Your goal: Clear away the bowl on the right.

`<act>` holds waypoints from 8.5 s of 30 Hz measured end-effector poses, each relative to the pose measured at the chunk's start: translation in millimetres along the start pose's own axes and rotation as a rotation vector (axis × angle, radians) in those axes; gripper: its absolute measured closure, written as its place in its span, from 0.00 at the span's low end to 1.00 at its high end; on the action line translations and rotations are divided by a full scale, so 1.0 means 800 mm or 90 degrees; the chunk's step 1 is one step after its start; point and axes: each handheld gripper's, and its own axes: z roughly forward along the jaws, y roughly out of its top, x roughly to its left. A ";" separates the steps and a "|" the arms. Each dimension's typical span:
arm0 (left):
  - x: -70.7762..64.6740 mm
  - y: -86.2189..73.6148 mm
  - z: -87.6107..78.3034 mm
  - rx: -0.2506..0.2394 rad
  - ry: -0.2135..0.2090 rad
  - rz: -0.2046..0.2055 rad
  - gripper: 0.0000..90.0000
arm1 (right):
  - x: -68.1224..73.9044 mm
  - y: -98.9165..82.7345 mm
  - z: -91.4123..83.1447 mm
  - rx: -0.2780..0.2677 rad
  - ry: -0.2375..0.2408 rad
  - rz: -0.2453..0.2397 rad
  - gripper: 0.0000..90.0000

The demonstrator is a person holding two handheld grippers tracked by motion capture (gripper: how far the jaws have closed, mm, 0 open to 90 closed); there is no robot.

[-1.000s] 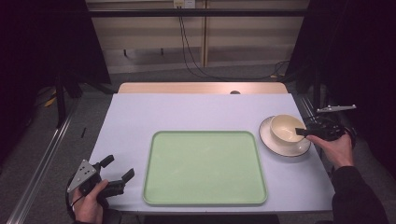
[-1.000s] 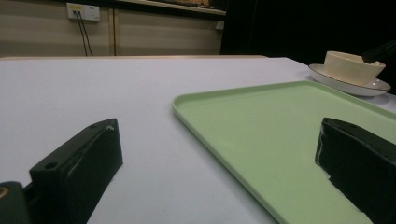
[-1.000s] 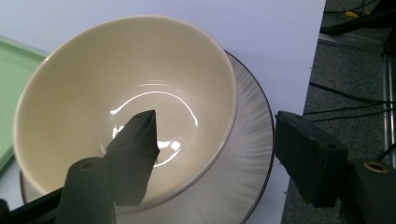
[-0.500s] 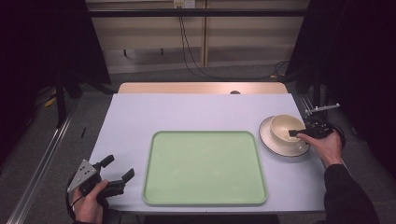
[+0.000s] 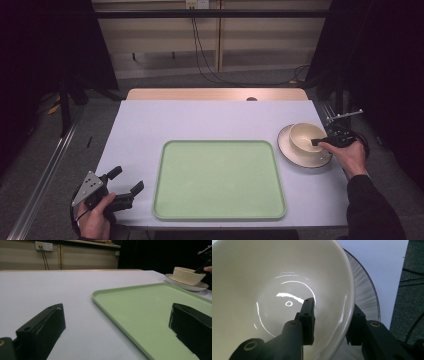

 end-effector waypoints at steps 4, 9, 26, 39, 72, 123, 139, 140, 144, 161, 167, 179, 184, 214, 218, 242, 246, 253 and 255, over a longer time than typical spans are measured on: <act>0.000 0.000 0.000 -0.002 0.000 -0.002 0.01 | -0.001 0.001 0.000 0.005 0.005 0.006 0.80; 0.000 0.000 -0.001 0.000 -0.003 -0.002 0.01 | 0.000 0.002 -0.001 0.011 0.000 0.016 0.88; 0.000 -0.001 -0.002 -0.005 -0.003 -0.006 0.01 | -0.006 0.000 -0.007 -0.019 0.039 0.067 0.94; -0.001 -0.001 -0.004 -0.005 0.002 -0.006 0.01 | -0.007 -0.001 -0.011 -0.041 0.063 0.079 0.93; -0.001 -0.001 -0.006 -0.004 -0.001 -0.004 0.01 | -0.005 -0.004 -0.028 -0.106 0.109 0.080 0.93; -0.001 0.000 -0.007 -0.004 0.006 0.000 0.01 | 0.034 0.007 -0.088 -0.208 0.190 0.003 0.93; -0.001 0.000 -0.007 -0.004 0.007 0.004 0.01 | 0.068 0.022 -0.084 -0.198 0.220 -0.027 0.93; -0.002 0.000 -0.007 -0.005 0.008 0.004 0.00 | 0.070 0.022 -0.083 -0.198 0.218 -0.028 0.93; -0.001 0.000 -0.007 -0.005 0.008 0.011 0.00 | 0.079 0.026 -0.079 -0.189 0.223 -0.033 0.93; -0.002 0.000 -0.006 -0.004 0.009 0.009 0.00 | 0.104 0.045 -0.070 -0.182 0.229 -0.044 0.93; -0.002 0.000 -0.006 -0.006 0.009 0.007 0.00 | 0.112 0.055 -0.064 -0.168 0.225 -0.051 0.93; -0.001 0.000 -0.006 -0.008 0.009 0.009 0.01 | 0.129 0.074 -0.033 -0.138 0.236 -0.051 0.93; -0.001 0.001 -0.006 -0.010 0.009 0.013 0.00 | 0.134 0.078 -0.022 -0.126 0.234 -0.051 0.93; -0.002 0.001 -0.005 -0.018 0.001 0.013 0.01 | 0.147 0.075 0.034 -0.028 0.211 -0.047 0.93; -0.002 0.001 -0.005 -0.016 0.004 0.012 0.00 | 0.149 0.074 0.041 -0.016 0.201 -0.048 0.93; -0.002 0.000 -0.005 -0.016 0.003 0.012 0.01 | 0.142 0.064 0.065 0.035 0.174 -0.021 0.93; -0.002 0.001 -0.005 -0.016 0.003 0.013 0.01 | 0.141 0.062 0.067 0.031 0.177 -0.021 0.93; -0.002 0.001 -0.005 -0.018 0.001 0.013 0.01 | 0.144 0.057 0.068 -0.005 0.164 -0.032 0.93; -0.002 0.001 -0.005 -0.018 0.001 0.013 0.01 | 0.145 0.056 0.069 -0.012 0.160 -0.036 0.93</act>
